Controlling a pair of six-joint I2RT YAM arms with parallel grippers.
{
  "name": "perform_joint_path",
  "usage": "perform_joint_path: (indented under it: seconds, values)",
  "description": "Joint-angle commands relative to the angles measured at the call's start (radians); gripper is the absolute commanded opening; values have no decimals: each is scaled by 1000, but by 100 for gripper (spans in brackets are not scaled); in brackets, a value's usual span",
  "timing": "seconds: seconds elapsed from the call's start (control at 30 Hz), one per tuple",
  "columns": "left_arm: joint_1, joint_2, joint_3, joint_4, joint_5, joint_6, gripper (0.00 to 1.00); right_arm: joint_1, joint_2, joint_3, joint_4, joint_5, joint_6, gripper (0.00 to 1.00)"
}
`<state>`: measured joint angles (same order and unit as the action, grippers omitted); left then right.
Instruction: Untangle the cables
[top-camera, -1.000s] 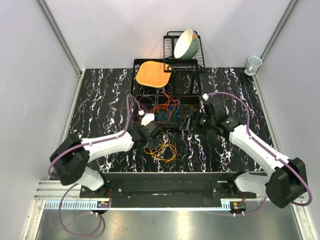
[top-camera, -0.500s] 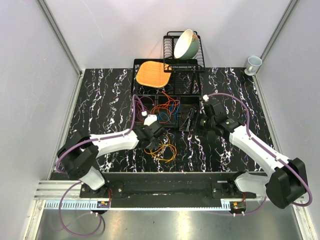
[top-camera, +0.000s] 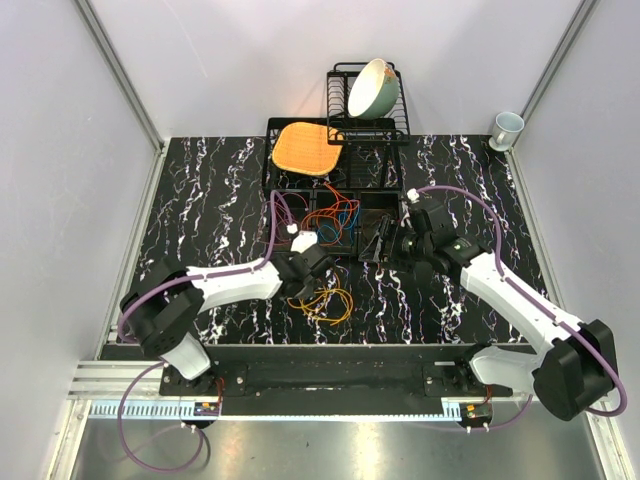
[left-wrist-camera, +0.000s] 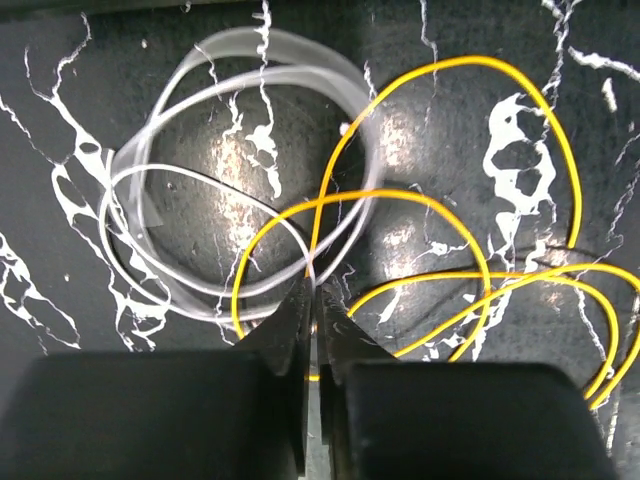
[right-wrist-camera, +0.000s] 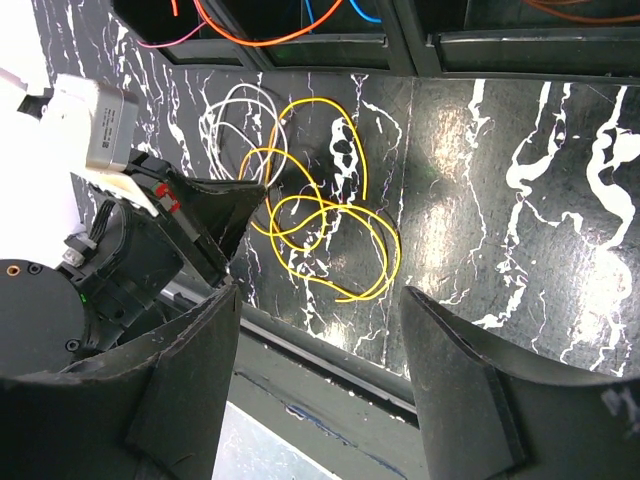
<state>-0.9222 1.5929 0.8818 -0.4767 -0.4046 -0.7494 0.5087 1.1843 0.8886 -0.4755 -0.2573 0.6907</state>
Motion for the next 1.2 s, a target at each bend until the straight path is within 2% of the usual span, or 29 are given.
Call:
perform_joint_path:
  seconds: [0.0, 0.17, 0.2, 0.3, 0.4, 0.47, 0.53, 0.77, 0.9, 1.17]
  values:
    - [-4, -11, 78, -3, -30, 8, 0, 7, -32, -5, 18, -23, 15, 70]
    - [-21, -154, 277, -183, -13, 67, 0, 7, -38, 0, 12, -22, 13, 70]
    - [-27, -218, 383, -209, -14, 97, 0, 8, -43, 1, 11, -16, 12, 70]
    - [-46, -302, 544, -264, -23, 159, 0, 8, -49, 18, -2, -4, 6, 70]
    - [-44, -376, 586, -263, -5, 193, 0, 8, -48, 32, -8, 3, 1, 70]
    - [-43, -410, 547, -252, -17, 188, 1, 7, -48, 38, -12, 4, -2, 70]
    - [-32, -427, 430, -223, -5, 168, 1, 8, -46, 38, -12, 4, 0, 70]
    - [5, -419, 80, -54, 173, 24, 0, 8, -32, 26, 1, -31, 6, 70]
    - [6, -398, 37, -22, 211, 12, 0, 8, -20, 24, 20, -60, 16, 70]
    - [8, -390, 86, -37, 205, 47, 0, 37, 0, -4, 92, -120, 53, 70]
